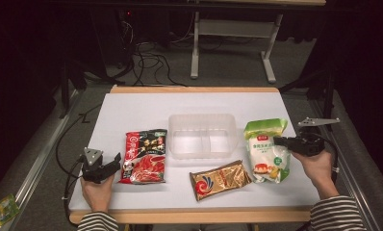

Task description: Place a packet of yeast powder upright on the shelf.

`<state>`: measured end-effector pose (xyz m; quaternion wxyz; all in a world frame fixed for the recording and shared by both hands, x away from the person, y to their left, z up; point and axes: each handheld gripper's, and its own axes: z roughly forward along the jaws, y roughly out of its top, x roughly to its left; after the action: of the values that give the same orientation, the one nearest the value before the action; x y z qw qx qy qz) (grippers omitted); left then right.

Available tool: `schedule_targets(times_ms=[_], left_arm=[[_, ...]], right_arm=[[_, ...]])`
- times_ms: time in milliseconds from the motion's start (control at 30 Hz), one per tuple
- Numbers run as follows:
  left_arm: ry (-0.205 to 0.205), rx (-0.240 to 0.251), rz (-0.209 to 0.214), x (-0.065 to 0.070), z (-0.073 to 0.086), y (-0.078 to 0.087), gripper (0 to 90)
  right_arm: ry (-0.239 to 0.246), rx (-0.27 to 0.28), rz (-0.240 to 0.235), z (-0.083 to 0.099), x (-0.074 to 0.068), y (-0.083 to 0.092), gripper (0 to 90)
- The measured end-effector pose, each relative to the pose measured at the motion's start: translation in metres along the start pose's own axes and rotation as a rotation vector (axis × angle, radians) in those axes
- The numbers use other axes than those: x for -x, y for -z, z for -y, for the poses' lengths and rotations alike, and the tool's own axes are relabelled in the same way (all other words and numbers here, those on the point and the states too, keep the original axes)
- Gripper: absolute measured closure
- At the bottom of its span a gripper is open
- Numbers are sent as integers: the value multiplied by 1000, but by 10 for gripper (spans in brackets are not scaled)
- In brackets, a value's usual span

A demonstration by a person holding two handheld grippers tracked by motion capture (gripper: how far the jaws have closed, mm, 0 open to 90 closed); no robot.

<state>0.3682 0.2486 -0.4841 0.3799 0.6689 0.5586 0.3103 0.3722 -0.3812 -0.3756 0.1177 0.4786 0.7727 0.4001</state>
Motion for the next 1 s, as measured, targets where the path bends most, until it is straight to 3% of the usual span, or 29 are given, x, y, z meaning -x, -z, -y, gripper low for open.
schedule_targets(times_ms=[367, 1000], left_arm=[[5, 7, 4, 0, 0, 0, 281], [8, -2, 6, -1, 0, -1, 281]], right_arm=[[68, 59, 4, -11, -23, 17, 900], [90, 110, -28, -20, -37, 40, 900]])
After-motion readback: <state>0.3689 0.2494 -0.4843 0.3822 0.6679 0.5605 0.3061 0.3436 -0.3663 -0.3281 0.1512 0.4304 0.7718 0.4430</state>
